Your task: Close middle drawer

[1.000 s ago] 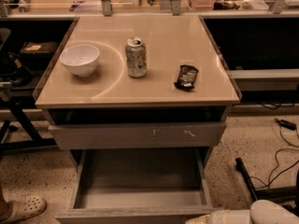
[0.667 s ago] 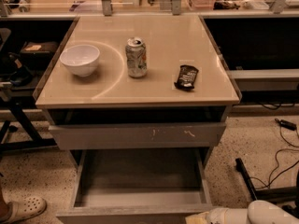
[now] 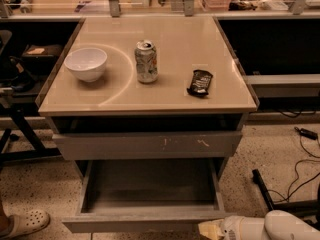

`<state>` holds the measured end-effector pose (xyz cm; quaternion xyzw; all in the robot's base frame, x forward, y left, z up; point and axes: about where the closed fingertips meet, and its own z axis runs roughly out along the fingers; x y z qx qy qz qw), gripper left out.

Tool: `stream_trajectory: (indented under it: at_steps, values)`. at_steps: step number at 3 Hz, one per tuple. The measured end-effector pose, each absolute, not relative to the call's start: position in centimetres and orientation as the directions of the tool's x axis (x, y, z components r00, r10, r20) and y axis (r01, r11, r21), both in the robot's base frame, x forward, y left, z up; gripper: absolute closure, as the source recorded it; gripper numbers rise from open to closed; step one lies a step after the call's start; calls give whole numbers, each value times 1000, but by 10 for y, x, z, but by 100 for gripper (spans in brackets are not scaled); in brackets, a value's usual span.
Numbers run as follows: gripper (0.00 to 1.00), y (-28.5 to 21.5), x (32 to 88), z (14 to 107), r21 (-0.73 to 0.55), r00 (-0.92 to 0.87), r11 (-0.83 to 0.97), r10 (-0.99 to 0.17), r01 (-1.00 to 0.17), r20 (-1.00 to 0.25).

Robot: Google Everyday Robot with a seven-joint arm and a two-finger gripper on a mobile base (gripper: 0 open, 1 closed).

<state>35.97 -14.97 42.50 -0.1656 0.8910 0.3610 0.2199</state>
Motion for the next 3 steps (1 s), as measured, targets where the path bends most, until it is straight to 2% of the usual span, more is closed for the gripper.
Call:
stream_trajectory:
  at_steps: [1, 2, 3]
  values:
    - [100, -150, 394, 434, 560, -832, 702, -84, -440, -548]
    - [100, -150, 394, 434, 560, -832, 702, -84, -440, -548]
    - [100, -146, 415, 425, 574, -817, 710, -4, -409, -577]
